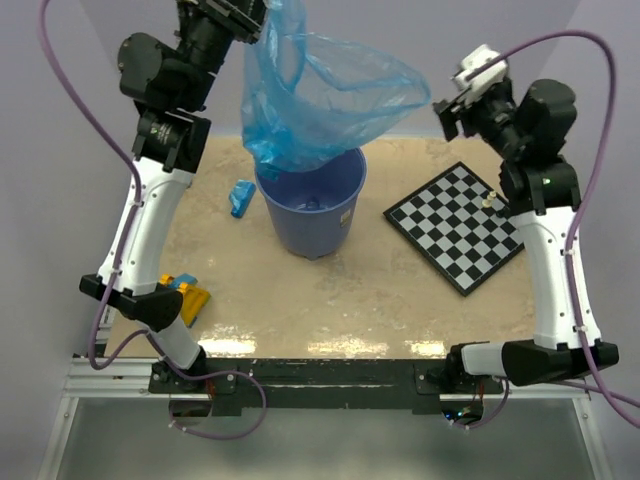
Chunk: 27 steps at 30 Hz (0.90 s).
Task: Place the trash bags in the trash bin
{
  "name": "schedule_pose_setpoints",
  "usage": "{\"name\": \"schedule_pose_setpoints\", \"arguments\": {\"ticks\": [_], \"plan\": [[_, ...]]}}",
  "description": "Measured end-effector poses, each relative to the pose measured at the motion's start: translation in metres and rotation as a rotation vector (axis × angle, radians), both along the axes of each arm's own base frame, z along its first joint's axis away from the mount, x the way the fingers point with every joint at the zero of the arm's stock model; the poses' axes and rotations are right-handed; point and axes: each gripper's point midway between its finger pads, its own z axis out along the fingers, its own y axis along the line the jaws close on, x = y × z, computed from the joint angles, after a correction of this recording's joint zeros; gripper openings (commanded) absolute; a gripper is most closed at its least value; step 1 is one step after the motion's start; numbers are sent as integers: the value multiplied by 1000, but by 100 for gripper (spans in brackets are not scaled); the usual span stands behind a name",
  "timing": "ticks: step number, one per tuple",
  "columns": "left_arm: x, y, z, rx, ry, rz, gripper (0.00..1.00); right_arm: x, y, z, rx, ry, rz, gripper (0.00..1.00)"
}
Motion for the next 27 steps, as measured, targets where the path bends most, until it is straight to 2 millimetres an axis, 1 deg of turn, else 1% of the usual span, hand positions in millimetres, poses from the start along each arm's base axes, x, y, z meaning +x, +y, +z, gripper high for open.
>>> {"name": "schedule_pose_setpoints", "arguments": {"ticks": [1,2,3,4,6,8,10,13,15,16,18,20,22,24,26,27], "plan": [[4,-7,-5,3,12,-14,0,6,-20,2,35,3,-64,77],[8,-14,-10,6,25,-26,0,10,-34,4,65,9,-106,78],[12,-20,-15,11,36,-35,0,11,-41,6,92,7,-128,79],[16,-25,-20,15,45,-41,0,10,-42,9,112,4,-134,79],[26,-33,-30,25,66,-48,0,7,-40,18,171,-1,-127,80],[33,-37,-39,35,84,-46,0,0,-33,32,231,-5,-98,80],[39,-39,-51,49,103,-38,0,-8,-26,55,300,-21,-59,81],[50,-41,-78,92,142,-20,0,-28,-13,94,396,-61,26,82],[56,-41,-96,123,169,-10,0,-42,-3,110,439,-73,96,82],[59,-41,-104,135,180,-7,0,-47,1,113,450,-74,124,82],[65,-36,-119,157,205,7,0,-55,12,113,454,-50,198,84],[71,-28,-131,172,227,28,0,-57,21,105,443,-16,250,85],[74,-23,-138,179,243,41,0,-52,30,88,416,37,296,86],[72,-18,-142,186,250,51,0,-44,35,68,383,89,325,86],[67,-16,-143,190,252,50,0,-32,41,39,340,167,358,86],[64,-15,-142,190,251,49,0,-27,44,28,327,198,369,86]]}}
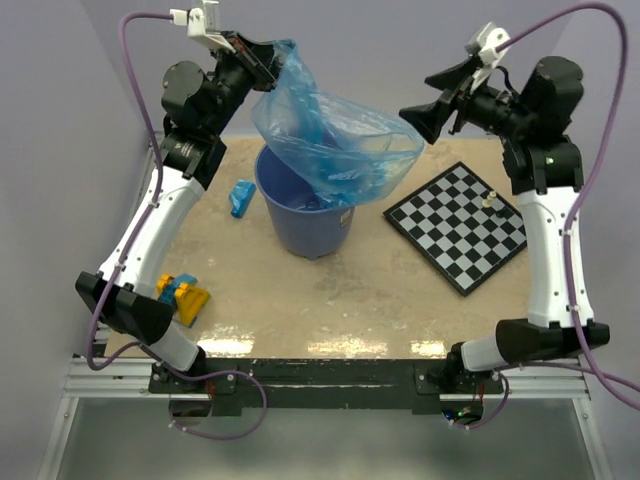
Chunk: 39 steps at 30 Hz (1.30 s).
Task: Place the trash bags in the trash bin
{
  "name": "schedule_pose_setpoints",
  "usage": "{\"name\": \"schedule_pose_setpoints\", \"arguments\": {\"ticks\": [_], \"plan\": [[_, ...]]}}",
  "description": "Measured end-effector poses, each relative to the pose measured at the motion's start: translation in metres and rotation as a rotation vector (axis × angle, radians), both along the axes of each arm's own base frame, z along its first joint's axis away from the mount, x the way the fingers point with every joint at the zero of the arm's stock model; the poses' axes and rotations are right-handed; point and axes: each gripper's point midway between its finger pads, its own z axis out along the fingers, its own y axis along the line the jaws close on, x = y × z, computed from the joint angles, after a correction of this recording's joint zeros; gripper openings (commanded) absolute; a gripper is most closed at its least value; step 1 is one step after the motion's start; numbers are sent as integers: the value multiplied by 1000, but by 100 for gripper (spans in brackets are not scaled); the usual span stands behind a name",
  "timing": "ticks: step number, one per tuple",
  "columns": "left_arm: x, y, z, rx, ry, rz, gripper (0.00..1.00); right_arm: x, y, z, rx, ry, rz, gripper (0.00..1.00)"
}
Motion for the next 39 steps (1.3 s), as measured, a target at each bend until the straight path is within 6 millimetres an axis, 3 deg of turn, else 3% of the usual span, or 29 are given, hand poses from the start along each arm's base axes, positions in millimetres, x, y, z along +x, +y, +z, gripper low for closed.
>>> {"name": "schedule_pose_setpoints", "arguments": {"ticks": [4,7,11,18,25,32,34,39], "plan": [[-11,4,11,-8,-20,0,0,19,8,-49,-47,136,71,86],[-15,6,16,-12,-31,0,0,24,12,-71,-56,211,107,85],[-16,6,15,-12,-28,0,0,18,17,-81,-47,273,162,85],[-13,6,7,-3,-7,1,0,6,29,-68,33,314,246,85],[-10,8,2,0,2,8,0,5,38,-93,37,386,273,82],[-5,11,-7,8,22,18,0,6,62,-113,5,404,308,76],[-5,11,-10,11,26,19,0,10,69,-119,-3,405,312,63],[-4,15,-15,33,29,37,0,28,74,-135,-10,420,301,15]]}}
